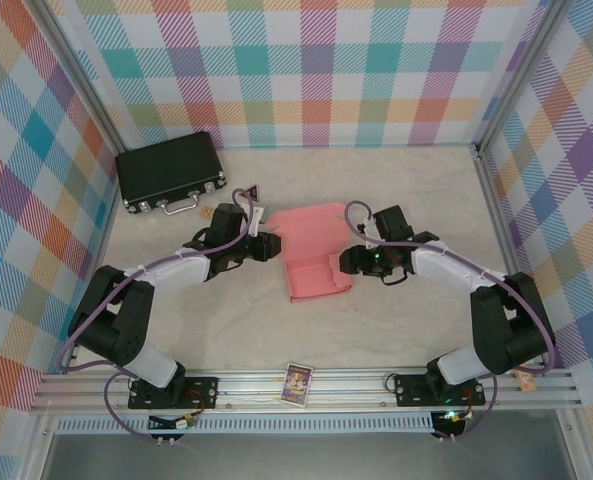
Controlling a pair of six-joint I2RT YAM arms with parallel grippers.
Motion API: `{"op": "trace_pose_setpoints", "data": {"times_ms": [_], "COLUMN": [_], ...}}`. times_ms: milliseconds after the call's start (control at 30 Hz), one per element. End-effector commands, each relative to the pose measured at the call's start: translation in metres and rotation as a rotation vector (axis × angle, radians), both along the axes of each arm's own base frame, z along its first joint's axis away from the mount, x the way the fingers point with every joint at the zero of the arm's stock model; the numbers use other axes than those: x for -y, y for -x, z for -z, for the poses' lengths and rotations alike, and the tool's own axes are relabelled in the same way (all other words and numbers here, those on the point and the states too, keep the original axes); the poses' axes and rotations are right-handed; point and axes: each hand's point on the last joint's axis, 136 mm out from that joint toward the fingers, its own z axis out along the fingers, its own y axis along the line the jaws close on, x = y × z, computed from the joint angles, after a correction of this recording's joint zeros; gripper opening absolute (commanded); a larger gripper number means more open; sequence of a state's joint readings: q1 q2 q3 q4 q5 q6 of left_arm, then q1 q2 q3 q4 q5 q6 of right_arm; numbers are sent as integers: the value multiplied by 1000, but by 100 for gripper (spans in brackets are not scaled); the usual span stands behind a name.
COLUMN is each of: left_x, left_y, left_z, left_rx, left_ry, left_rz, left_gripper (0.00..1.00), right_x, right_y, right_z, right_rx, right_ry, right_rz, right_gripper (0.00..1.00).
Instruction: Fold the paper box
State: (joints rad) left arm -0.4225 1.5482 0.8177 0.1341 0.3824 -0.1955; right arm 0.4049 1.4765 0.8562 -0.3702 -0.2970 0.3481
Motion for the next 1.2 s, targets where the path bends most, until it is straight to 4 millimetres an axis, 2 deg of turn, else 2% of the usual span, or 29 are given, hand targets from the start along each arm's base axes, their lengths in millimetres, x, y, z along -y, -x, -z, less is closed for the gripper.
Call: {"op": "trace_pose_setpoints", "data": {"times_ms": [0,67,300,433,700,1000,1167], "left_x": [5,5,7,8,8,10,9], "left_y": [-8,-8,-7,-7,-8,-8,-8], "left_z": [-17,-17,-19,-19,-20,-22,-20], "left_rx": [53,53,53,52,50,47,45], "left_ry": [21,21,32,42,46,59,56], "left_rz": [31,32,38,41,40,42,37], "left_gripper": [25,20,13,9,0,0,0], "right_x": [-3,-6,-11,-13,-12,-10,-7], "right_y": [-7,-9,-16,-18,-6,9,12], "right_z": [4,7,17,21,29,41,47], "right_rx": [-7,-12,-18,-21,-53,-102,-110], "right_ry": [-16,-23,-40,-58,-33,26,70], "right_rz": [21,13,22,34,-29,-110,-124], "right_gripper": [56,56,54,50,46,43,38]}}
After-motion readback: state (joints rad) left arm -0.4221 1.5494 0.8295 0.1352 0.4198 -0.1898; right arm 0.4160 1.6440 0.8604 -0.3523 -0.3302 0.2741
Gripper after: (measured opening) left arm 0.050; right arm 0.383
